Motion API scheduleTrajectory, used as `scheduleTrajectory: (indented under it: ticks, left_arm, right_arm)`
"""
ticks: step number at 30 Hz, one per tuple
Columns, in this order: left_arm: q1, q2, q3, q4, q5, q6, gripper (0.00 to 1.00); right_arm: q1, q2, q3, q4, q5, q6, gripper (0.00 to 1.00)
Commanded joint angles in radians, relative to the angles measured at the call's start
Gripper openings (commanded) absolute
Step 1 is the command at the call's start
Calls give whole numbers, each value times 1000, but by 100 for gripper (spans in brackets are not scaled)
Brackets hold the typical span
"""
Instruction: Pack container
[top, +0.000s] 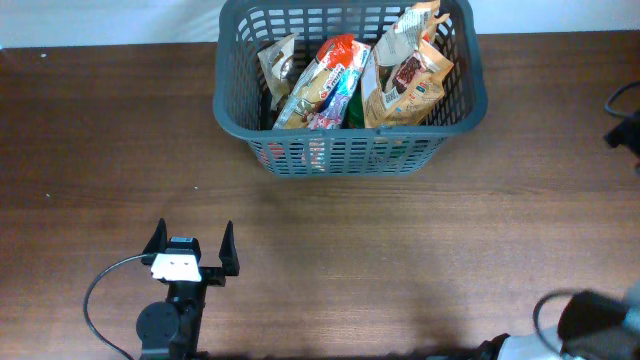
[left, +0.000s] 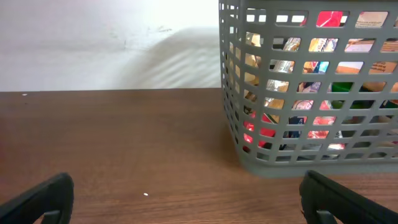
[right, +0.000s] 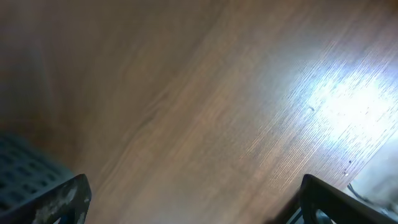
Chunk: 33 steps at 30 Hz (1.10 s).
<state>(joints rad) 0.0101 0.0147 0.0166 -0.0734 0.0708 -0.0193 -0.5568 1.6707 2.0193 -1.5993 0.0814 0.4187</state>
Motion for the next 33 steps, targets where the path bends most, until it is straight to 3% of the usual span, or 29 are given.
scheduleTrajectory:
  ticks: [1,7,17,27,33]
  left_arm:
    - [6,-10,-8,-2,-8,16,99]
    - [6,-10,-8,-2,-8,16,99]
    - [6,-10,-8,-2,-8,15,99]
    - [6,-10,-8,-2,-8,16,99]
    - [6,-10,-8,-2,-8,16,99]
  right_arm:
    - [11,-135,-36,0,2,9,99]
    - [130,-322,-217,1,34,9,99]
    - [297,-674,-590,221,76,9,99]
    - [401,-1088,-831,664,57,9,99]
    - [459,-1204,-895,774,54,9,99]
